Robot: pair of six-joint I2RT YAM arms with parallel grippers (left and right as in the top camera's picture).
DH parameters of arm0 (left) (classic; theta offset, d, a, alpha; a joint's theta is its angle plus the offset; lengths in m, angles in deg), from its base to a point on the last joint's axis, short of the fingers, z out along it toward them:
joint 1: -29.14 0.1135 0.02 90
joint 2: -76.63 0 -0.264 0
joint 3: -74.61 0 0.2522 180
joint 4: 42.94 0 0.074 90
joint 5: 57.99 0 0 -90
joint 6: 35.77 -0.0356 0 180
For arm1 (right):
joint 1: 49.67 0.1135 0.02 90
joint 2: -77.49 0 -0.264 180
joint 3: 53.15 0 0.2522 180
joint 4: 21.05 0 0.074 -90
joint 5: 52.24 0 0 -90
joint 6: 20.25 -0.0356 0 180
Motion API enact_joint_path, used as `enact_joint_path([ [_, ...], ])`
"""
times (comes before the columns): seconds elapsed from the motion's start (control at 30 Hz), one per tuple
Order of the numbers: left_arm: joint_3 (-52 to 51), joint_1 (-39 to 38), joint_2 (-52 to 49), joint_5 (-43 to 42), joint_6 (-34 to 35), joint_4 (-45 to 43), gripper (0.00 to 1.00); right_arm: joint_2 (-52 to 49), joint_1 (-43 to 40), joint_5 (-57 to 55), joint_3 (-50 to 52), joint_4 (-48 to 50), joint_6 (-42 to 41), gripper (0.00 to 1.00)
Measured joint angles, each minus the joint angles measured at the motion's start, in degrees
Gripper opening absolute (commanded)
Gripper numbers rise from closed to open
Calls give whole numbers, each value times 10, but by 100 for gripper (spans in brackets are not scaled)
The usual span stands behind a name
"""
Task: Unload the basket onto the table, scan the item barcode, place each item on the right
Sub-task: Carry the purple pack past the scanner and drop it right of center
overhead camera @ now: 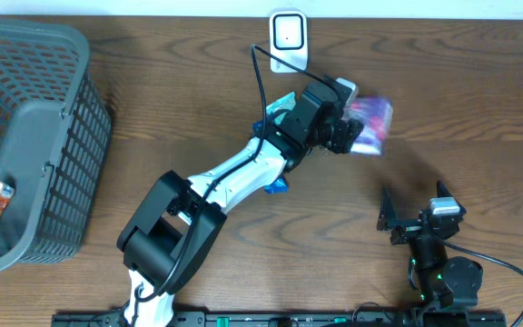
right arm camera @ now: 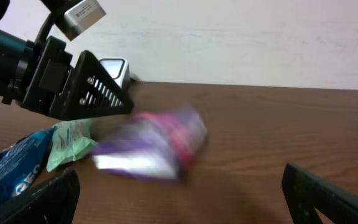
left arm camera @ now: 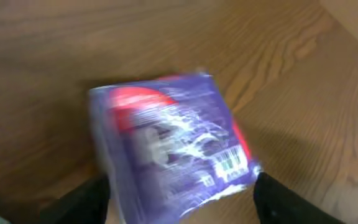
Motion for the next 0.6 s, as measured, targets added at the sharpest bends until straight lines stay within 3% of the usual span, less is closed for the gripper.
enact_joint_path([
  [0.07, 0, 1, 1, 0, -2, -4, 85, 0, 0, 0, 0, 0, 0, 99],
  [0.17, 0, 10, 12, 1, -3, -4, 98, 0, 0, 0, 0, 0, 0, 99],
  [0.23, 0, 28, 47, 0, -2, 7, 98, 0, 0, 0, 0, 0, 0, 99],
  [0.4, 1, 97, 190, 1, -2, 113, 98, 0, 0, 0, 0, 0, 0, 99],
  [0.6, 6, 239, 394, 2, -4, 294, 98, 0, 0, 0, 0, 0, -2, 99],
])
